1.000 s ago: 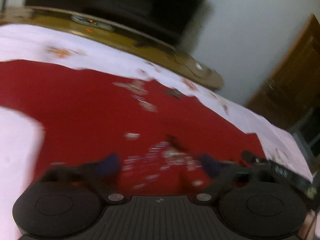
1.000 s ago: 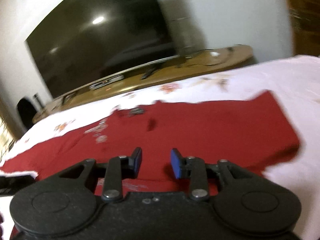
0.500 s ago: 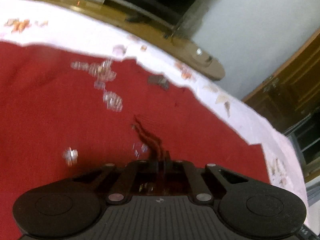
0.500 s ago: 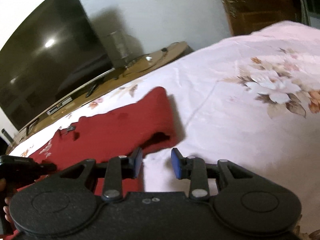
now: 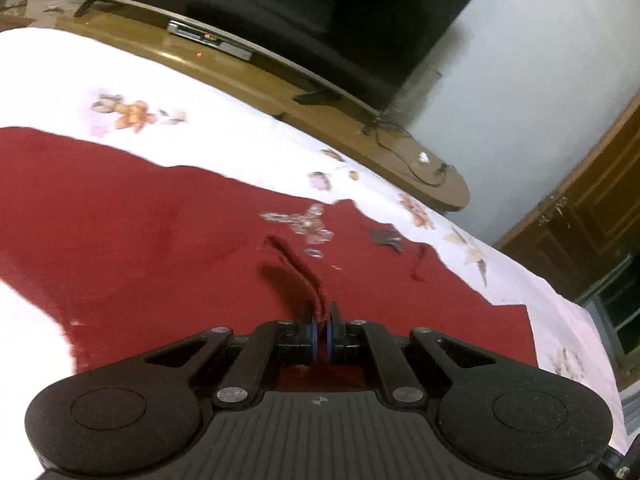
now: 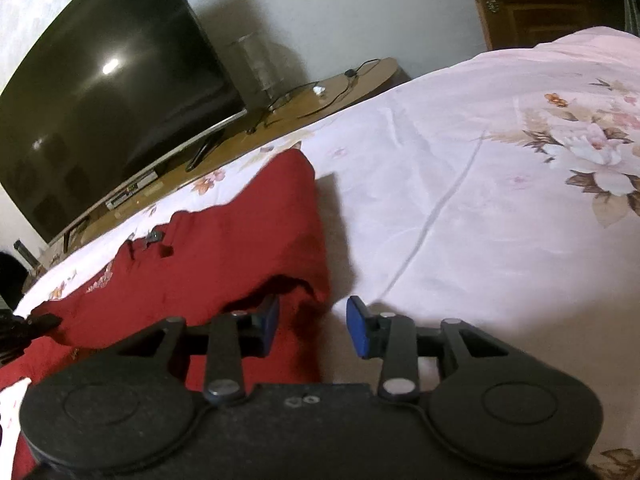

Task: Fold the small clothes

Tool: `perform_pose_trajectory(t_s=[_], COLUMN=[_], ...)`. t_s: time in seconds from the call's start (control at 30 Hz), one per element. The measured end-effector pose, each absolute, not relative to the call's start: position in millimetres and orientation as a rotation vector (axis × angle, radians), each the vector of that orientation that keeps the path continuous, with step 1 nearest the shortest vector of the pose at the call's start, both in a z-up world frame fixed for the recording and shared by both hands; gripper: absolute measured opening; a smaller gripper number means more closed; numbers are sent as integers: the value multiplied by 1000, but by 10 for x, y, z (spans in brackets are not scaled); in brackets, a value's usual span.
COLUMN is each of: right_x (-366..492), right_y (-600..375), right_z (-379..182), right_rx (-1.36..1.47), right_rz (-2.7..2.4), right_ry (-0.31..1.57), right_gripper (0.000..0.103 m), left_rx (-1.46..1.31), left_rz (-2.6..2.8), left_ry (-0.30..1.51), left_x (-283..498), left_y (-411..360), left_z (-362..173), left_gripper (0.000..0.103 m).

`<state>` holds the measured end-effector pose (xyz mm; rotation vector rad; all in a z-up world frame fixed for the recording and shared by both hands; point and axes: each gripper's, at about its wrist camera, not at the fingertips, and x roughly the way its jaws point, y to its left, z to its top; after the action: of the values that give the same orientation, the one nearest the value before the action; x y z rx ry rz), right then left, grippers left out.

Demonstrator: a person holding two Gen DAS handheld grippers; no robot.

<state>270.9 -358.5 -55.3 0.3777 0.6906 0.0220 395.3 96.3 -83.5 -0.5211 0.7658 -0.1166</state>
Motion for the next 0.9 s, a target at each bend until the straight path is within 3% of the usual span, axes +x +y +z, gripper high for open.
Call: perform_pose_trajectory(t_s=[0.47,0.67,0.77,0.8,0.83,0.9], right_x=[2799,2815,3052,3110,3163,3134], right_y=[-3494,-3554,-3611,-3603,-3573,-3532], right_z=[-632,-415,-533,-595,-667,-654], right_rx=[325,350,407,390,337,262], right_rz=[12,66,84,80,68,94], right_ry=[740,648,713,740,783,774], right_gripper=[36,39,31,20,16,16], left_rx=[-541,-534,-526,-524,-522,-512], left_rz=[-28,-34,-27,-18,-15,-18], left_ry=[801,799,785,776,776,775], left_x=[3880,3915,3883,3862,3852,3837], left_y=[1275,1271,1264,1264,1266,1253], left_z=[-1194,-1229,-1204,-1196,-1206,-1228], left_gripper=[4,4,4,4,4,4])
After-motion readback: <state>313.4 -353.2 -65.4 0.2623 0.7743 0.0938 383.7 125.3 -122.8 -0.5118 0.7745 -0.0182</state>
